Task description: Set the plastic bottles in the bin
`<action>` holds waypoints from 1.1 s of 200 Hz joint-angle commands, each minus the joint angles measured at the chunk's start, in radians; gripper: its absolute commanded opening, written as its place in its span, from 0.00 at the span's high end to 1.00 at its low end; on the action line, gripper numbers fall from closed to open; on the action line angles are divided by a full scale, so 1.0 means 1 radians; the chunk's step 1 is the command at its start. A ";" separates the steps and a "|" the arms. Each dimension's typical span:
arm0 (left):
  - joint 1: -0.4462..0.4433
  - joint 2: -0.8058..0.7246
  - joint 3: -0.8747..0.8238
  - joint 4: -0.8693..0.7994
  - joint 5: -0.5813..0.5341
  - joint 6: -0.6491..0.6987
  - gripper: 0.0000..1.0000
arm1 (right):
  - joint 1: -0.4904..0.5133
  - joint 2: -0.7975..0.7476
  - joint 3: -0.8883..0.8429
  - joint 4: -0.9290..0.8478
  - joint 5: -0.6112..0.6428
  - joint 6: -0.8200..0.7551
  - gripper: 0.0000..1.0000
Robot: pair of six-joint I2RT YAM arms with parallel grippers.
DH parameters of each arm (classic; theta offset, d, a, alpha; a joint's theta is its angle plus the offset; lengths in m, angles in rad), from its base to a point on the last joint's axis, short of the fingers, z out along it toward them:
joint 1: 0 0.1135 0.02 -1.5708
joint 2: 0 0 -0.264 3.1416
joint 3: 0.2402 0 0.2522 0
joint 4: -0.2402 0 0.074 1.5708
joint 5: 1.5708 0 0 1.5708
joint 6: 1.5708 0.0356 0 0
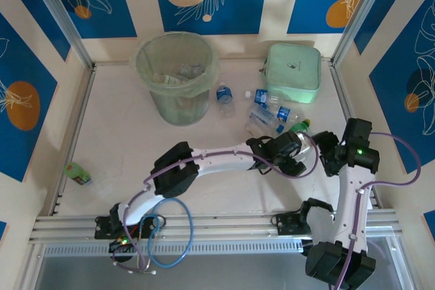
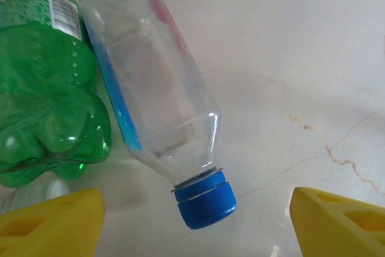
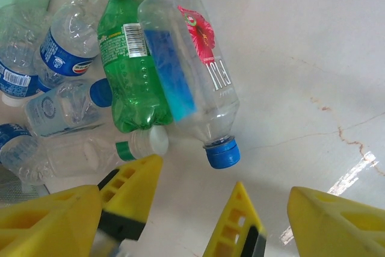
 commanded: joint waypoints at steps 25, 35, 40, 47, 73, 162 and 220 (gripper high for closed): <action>0.008 0.081 0.064 -0.055 0.001 -0.030 0.21 | -0.013 -0.002 0.004 -0.014 -0.056 -0.033 0.19; 0.009 0.102 0.089 -0.073 0.006 -0.030 0.22 | -0.016 0.001 0.005 -0.015 -0.059 -0.036 0.19; 0.009 0.113 0.102 -0.081 0.006 -0.031 0.23 | -0.017 0.001 0.003 -0.014 -0.062 -0.036 0.19; 0.011 0.124 0.117 -0.085 0.008 -0.032 0.24 | -0.018 0.000 -0.001 -0.010 -0.069 -0.035 0.19; 0.012 0.144 0.138 -0.081 0.014 -0.039 0.26 | -0.020 0.005 -0.007 0.002 -0.079 -0.031 0.19; 0.019 0.160 0.164 -0.082 0.015 -0.031 0.52 | -0.025 0.028 -0.001 0.039 -0.100 -0.029 0.21; 0.021 0.130 0.150 -0.095 0.026 -0.028 0.70 | -0.025 0.010 0.010 0.033 -0.084 -0.038 0.21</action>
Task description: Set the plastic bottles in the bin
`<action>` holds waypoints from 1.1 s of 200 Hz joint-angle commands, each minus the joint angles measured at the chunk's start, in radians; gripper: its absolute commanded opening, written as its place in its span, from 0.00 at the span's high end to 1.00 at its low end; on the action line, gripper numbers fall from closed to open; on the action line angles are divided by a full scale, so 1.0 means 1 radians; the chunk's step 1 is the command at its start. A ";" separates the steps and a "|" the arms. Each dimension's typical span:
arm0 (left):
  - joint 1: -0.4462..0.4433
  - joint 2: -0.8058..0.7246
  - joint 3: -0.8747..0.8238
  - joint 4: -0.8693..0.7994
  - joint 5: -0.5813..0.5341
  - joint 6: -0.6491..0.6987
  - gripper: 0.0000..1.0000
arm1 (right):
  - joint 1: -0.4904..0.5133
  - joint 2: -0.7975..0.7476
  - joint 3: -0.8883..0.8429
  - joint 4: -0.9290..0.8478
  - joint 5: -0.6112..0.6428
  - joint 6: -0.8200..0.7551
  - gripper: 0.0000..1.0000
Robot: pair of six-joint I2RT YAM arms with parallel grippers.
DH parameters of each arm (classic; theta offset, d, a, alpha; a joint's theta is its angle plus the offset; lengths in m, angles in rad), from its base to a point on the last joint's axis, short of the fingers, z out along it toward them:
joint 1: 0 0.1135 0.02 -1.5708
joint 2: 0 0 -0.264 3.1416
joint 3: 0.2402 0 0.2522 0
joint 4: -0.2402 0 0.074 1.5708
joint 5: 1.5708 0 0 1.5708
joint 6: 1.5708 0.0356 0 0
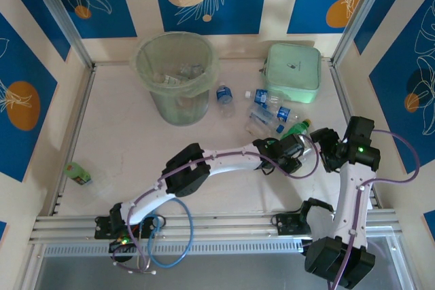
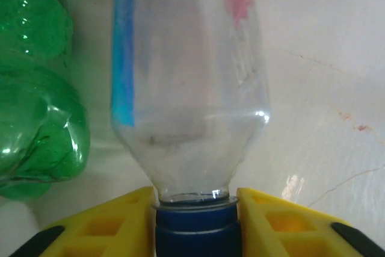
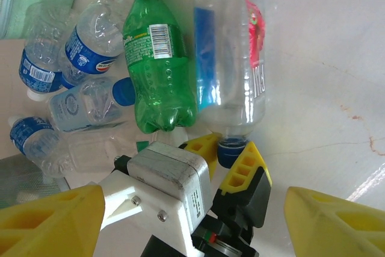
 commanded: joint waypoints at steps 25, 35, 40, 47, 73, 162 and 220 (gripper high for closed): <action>0.006 -0.089 -0.056 -0.006 0.018 -0.002 0.76 | -0.002 -0.013 0.038 -0.032 -0.019 -0.032 0.21; 0.006 -0.129 -0.093 -0.004 0.012 0.000 0.78 | -0.002 -0.019 0.048 -0.035 -0.019 -0.033 0.21; 0.006 -0.151 -0.113 -0.003 0.008 -0.001 0.79 | -0.003 -0.022 0.053 -0.037 -0.022 -0.033 0.21; 0.006 -0.183 -0.138 -0.003 0.004 0.002 0.80 | -0.002 -0.027 0.059 -0.038 -0.025 -0.032 0.21; 0.006 -0.276 -0.221 -0.028 -0.001 0.010 0.83 | -0.003 -0.036 0.084 -0.049 -0.028 -0.034 0.21; 0.006 -0.596 -0.486 -0.161 -0.041 0.001 0.90 | -0.002 -0.063 0.122 -0.065 -0.018 -0.026 0.22; 0.009 -0.816 -0.631 -0.254 -0.120 0.001 0.90 | -0.005 -0.074 0.109 -0.068 0.010 -0.012 0.22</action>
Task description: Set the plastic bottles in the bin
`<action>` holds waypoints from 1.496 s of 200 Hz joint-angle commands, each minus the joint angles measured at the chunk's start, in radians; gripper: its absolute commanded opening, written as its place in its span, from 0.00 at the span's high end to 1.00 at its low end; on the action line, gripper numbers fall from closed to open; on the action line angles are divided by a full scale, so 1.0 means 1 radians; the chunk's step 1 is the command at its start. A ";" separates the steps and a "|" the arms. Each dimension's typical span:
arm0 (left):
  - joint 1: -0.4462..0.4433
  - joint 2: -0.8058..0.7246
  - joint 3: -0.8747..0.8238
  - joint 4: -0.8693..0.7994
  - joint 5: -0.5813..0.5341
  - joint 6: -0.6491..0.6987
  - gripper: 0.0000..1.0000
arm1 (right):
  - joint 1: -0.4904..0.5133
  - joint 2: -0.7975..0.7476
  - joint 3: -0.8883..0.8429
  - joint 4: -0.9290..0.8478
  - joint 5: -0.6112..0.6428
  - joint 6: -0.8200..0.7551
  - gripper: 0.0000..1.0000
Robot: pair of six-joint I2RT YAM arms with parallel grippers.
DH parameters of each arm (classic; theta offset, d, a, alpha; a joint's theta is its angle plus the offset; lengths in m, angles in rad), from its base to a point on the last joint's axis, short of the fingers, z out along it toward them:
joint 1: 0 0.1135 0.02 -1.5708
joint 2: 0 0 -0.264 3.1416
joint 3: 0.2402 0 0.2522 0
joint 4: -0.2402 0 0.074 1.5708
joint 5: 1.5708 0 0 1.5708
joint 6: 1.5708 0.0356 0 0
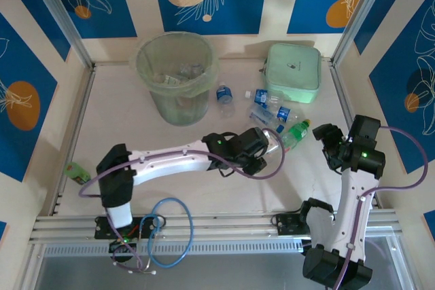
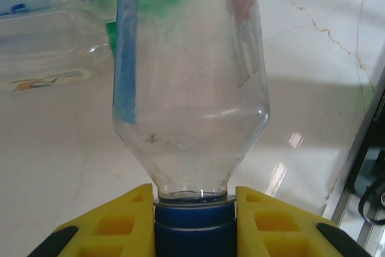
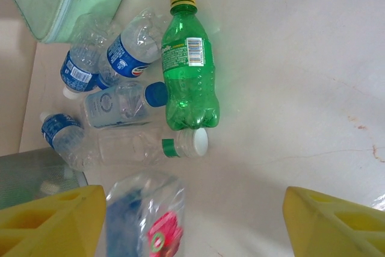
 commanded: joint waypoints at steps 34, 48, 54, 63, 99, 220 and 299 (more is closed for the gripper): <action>0.035 -0.230 -0.107 -0.111 -0.099 -0.005 0.89 | -0.003 -0.032 -0.013 -0.008 0.004 0.015 0.22; 0.035 -0.278 -0.099 -0.137 -0.110 -0.004 0.87 | 0.000 -0.033 -0.030 -0.003 0.005 0.017 0.22; 0.035 -0.295 -0.090 -0.148 -0.120 -0.005 0.87 | 0.002 -0.032 -0.037 0.000 0.005 0.016 0.23; 0.035 -0.316 -0.073 -0.170 -0.141 -0.004 0.86 | 0.009 -0.032 -0.048 0.005 0.006 0.022 0.23; 0.051 -0.371 -0.022 -0.208 -0.176 -0.001 0.85 | 0.068 -0.032 -0.073 0.022 0.034 0.058 0.23; 0.276 -0.407 0.249 -0.269 -0.242 0.010 0.81 | 0.254 -0.033 -0.128 0.042 0.134 0.144 0.23; 0.616 -0.220 0.477 -0.292 -0.195 0.001 0.80 | 0.295 -0.045 -0.132 0.038 0.134 0.146 0.24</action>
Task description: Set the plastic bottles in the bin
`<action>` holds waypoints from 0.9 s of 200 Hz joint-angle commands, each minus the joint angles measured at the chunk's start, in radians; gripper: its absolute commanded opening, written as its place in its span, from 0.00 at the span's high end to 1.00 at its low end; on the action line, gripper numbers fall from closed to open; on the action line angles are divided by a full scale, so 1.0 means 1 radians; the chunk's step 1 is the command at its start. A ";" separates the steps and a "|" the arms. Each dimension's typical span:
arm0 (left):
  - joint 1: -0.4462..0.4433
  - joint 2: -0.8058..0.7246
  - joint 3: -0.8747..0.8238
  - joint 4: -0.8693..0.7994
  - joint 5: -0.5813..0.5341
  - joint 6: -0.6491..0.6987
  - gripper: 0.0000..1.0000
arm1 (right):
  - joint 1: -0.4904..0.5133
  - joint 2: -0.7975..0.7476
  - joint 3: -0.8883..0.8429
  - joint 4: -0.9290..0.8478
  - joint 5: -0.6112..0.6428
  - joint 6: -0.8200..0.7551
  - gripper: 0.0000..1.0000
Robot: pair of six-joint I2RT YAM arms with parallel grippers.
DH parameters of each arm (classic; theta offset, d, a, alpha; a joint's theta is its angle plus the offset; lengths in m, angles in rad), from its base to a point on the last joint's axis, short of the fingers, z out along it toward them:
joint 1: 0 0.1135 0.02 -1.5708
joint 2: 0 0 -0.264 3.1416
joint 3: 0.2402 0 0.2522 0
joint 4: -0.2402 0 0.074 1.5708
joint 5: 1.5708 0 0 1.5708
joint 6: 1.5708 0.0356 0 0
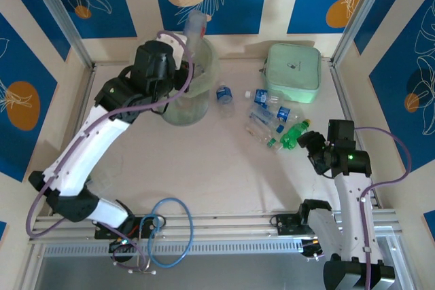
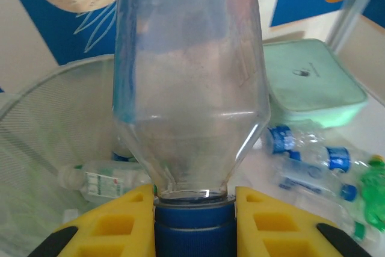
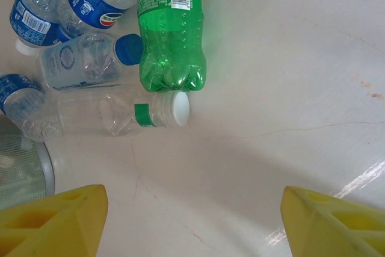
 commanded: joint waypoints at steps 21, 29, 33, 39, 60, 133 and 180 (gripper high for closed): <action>0.174 0.104 0.073 -0.030 0.070 -0.018 0.80 | 0.013 -0.021 -0.007 -0.013 0.004 0.007 0.24; 0.199 0.120 0.079 -0.034 0.076 -0.021 0.80 | 0.013 -0.020 -0.006 -0.013 0.004 0.005 0.23; 0.209 0.126 0.080 -0.034 0.076 -0.021 0.80 | 0.013 -0.020 -0.006 -0.013 0.002 0.006 0.23; 0.226 0.136 0.078 -0.035 0.075 -0.022 0.80 | 0.013 -0.021 -0.006 -0.013 0.001 0.005 0.23; 0.271 0.155 0.046 -0.034 0.099 -0.030 0.81 | 0.015 -0.026 -0.005 -0.013 0.001 0.007 0.24; 0.355 0.155 -0.103 -0.006 0.153 -0.021 0.81 | 0.016 -0.016 -0.002 -0.005 -0.006 0.005 0.24; 0.366 0.158 -0.098 -0.005 0.159 -0.015 0.62 | 0.016 -0.019 -0.002 -0.010 -0.004 0.006 0.24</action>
